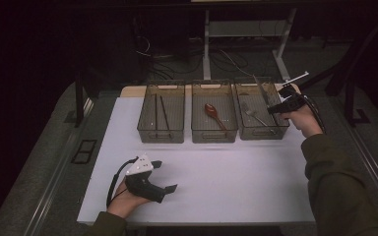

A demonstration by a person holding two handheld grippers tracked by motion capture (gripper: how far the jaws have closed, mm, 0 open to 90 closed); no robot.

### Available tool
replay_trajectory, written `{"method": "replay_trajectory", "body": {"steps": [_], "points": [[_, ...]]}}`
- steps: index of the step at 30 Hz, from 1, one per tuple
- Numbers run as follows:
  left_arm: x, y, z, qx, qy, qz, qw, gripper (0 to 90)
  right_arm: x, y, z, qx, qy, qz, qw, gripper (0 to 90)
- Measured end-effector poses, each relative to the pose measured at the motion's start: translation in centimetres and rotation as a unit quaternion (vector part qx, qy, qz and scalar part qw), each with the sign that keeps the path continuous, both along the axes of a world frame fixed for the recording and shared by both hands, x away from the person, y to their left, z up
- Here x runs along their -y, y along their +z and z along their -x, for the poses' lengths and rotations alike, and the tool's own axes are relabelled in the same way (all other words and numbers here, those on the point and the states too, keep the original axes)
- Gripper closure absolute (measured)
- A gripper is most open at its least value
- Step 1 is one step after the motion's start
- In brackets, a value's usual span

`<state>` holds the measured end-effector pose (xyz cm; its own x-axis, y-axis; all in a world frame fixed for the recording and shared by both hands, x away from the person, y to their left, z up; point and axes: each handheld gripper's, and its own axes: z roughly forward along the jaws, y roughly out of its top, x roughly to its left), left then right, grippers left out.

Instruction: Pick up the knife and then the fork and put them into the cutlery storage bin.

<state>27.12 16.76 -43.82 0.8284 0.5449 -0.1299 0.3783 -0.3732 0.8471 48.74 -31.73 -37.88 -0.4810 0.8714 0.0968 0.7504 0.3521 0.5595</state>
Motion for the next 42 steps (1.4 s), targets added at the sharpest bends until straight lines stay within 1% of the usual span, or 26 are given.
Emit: {"method": "replay_trajectory", "body": {"steps": [3,7,12,14,16,19,21,24,27,29,32,33,35,37,42], "points": [[0.0,0.0,0.0,0.000,0.000,0.002,1.0000,0.0,-0.3,-0.4,-0.2,-0.015,-0.001,0.003,0.9999,79.3],[0.0,0.0,0.0,0.000,0.000,0.001,1.0000,0.0,-0.7,-0.8,-0.5,-0.024,0.001,0.009,0.9997,79.2],[0.0,0.0,0.0,-0.001,-0.002,-0.001,1.0000,0.0,-1.3,-1.3,-0.6,-0.030,0.007,0.021,0.9993,78.4],[0.0,0.0,0.0,-0.001,-0.002,0.000,1.0000,0.0,-1.5,-1.4,-0.6,-0.029,0.004,0.026,0.9992,76.4],[0.0,0.0,0.0,-0.001,-0.002,0.000,1.0000,0.0,-1.4,-1.3,-0.6,-0.025,0.000,0.008,0.9997,72.0],[0.0,0.0,0.0,-0.002,-0.002,-0.001,1.0000,0.0,-1.5,-0.8,-0.4,-0.009,0.001,0.002,1.0000,64.7],[0.0,0.0,0.1,-0.003,-0.002,-0.001,1.0000,0.0,-1.5,-0.6,-0.3,0.003,0.000,-0.004,1.0000,57.9],[0.0,0.0,0.0,-0.004,-0.002,-0.002,1.0000,0.0,-1.5,-0.4,-0.1,0.013,-0.002,-0.012,0.9998,50.9],[0.0,-0.1,0.0,-0.005,-0.003,-0.004,1.0000,0.0,-1.3,-0.1,0.3,0.021,-0.004,-0.033,0.9992,46.7],[0.0,-0.1,0.0,-0.006,-0.003,-0.005,1.0000,0.0,-1.2,0.0,0.6,0.026,-0.001,-0.047,0.9986,45.0],[-0.1,-0.1,0.0,-0.003,-0.001,-0.005,1.0000,0.0,-1.1,0.3,1.1,0.035,0.001,-0.060,0.9976,42.6],[-0.2,-0.1,0.0,-0.003,0.001,-0.005,1.0000,0.0,-1.0,0.3,1.2,0.039,0.002,-0.070,0.9968,41.6],[-0.2,0.0,0.0,-0.003,0.002,-0.005,1.0000,0.0,-0.8,0.5,1.5,0.039,0.010,-0.087,0.9954,40.7],[-0.3,0.0,0.0,-0.003,0.004,-0.006,1.0000,0.0,-0.6,0.6,2.0,0.048,0.012,-0.093,0.9944,40.2],[-0.2,0.0,0.0,-0.002,0.004,-0.007,1.0000,0.0,-0.1,0.9,3.1,0.061,0.019,-0.123,0.9904,38.1]]}}
